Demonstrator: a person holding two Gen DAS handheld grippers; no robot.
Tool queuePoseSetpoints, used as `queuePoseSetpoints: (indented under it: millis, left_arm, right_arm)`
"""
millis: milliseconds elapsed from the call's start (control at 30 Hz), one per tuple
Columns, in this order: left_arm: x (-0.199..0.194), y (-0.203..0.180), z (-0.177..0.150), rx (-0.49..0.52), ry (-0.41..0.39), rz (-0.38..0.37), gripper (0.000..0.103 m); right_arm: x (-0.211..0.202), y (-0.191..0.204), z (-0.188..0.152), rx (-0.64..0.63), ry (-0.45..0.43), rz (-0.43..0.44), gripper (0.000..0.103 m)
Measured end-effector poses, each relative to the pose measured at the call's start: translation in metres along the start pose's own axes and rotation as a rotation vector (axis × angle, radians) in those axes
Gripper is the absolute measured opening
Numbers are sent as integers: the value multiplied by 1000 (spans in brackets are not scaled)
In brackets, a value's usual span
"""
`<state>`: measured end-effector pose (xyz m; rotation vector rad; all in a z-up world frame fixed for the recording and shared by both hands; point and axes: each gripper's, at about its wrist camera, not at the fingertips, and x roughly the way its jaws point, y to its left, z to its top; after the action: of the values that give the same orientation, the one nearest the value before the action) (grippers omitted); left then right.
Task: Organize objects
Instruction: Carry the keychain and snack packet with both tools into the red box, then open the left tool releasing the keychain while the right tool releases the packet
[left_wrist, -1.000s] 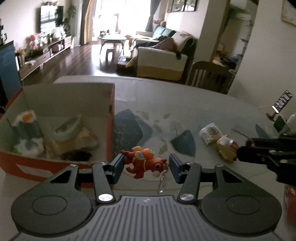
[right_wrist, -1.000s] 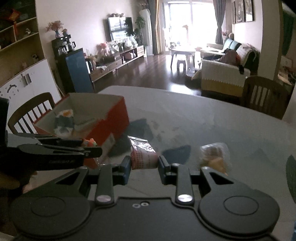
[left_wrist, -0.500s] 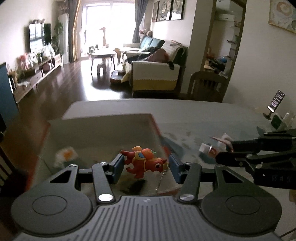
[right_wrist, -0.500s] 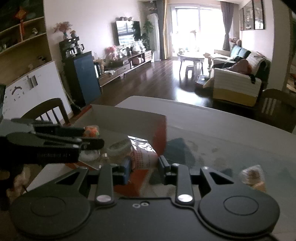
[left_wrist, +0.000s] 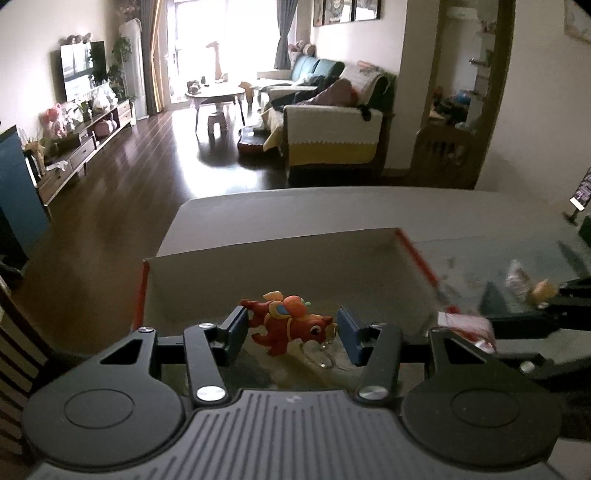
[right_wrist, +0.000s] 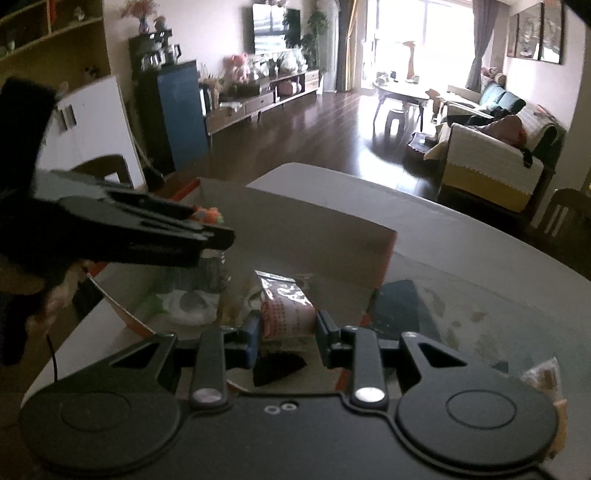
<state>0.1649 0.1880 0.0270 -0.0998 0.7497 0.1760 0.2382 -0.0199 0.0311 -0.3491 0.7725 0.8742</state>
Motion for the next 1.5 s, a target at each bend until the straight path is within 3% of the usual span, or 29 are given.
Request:
queuePoseSetpoints:
  millis: [467,733,1133,1267,1500]
  left_arm:
    - [79,15,3,26,125,44,52]
    - [106,14,1,42,267,31,52]
    - [118,10,-2,63,374,35,53]
    - [115,11,-1,54,366,45,65]
    - [97,16,1,-5,315,43,69]
  right_arm:
    - [63,29,1,-30,164,92,30]
    - [73,21,-3,46,209,130,31]
    - [46,10,-8,76,166,120,39]
    - [28,1,-10,104,133,124,44]
    - [5,-12,-15,137,89,123,51]
